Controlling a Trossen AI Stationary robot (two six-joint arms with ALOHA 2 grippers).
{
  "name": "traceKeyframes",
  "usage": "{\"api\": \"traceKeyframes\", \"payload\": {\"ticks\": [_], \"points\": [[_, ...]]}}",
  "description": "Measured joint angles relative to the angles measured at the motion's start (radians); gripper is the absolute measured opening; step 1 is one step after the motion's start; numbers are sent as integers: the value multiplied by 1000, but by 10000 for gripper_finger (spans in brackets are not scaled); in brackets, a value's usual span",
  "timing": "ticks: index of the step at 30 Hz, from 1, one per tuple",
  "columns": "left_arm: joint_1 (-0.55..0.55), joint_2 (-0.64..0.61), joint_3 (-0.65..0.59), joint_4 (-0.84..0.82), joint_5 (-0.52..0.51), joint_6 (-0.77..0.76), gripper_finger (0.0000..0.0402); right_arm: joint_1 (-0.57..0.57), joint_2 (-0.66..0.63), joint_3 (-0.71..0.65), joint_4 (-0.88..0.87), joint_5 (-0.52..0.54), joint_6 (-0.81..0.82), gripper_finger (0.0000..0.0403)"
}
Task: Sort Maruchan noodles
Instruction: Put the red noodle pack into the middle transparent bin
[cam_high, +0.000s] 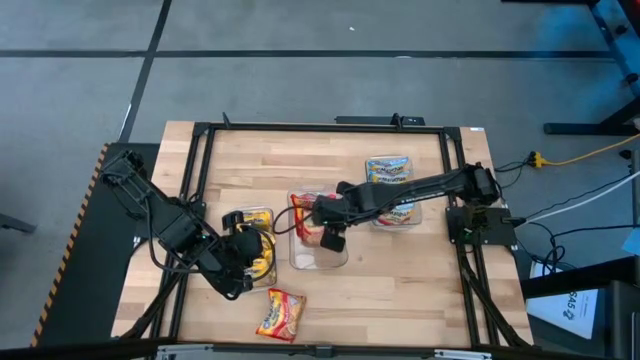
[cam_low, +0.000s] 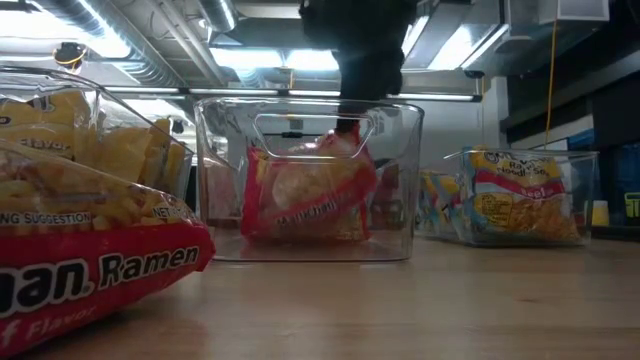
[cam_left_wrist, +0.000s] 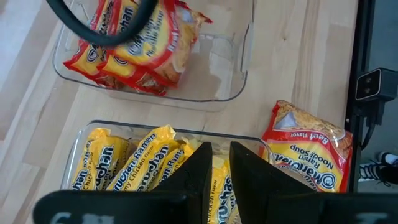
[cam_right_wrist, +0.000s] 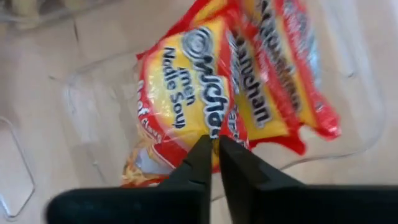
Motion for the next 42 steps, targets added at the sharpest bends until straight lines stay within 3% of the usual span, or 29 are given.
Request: {"api": "traceKeyframes", "payload": {"ticks": [7,12,15,20,22,23,25,30,32,36,39,42], "points": [[0,0,0,0,0,2,50,-6,-1,-1,-20,2,100,142],[0,0,0,-1,-1,2,50,-32,-20,69,-143,-29,169,183],[0,0,0,-1,-1,2,50,-40,-21,140,-258,-197,290,187],[0,0,0,-1,6,1,50,43,-23,177,-281,-634,342,188],[-4,0,0,-1,18,0,50,135,-23,167,-241,-714,343,188],[-10,0,0,-1,22,0,50,184,-23,157,-203,-704,350,188],[-24,0,0,-1,45,-8,50,286,-21,135,-129,-601,401,188],[-67,15,-5,44,226,-162,50,521,-19,73,53,-109,713,188],[-96,41,-48,200,258,-222,50,601,-18,56,96,64,867,188],[-147,149,-177,729,278,-236,50,722,-19,32,134,374,1110,188],[-153,241,-197,830,374,-311,50,776,-20,32,114,517,1229,188],[-161,307,-190,812,385,-464,51,799,-20,32,88,539,1278,188]]}}
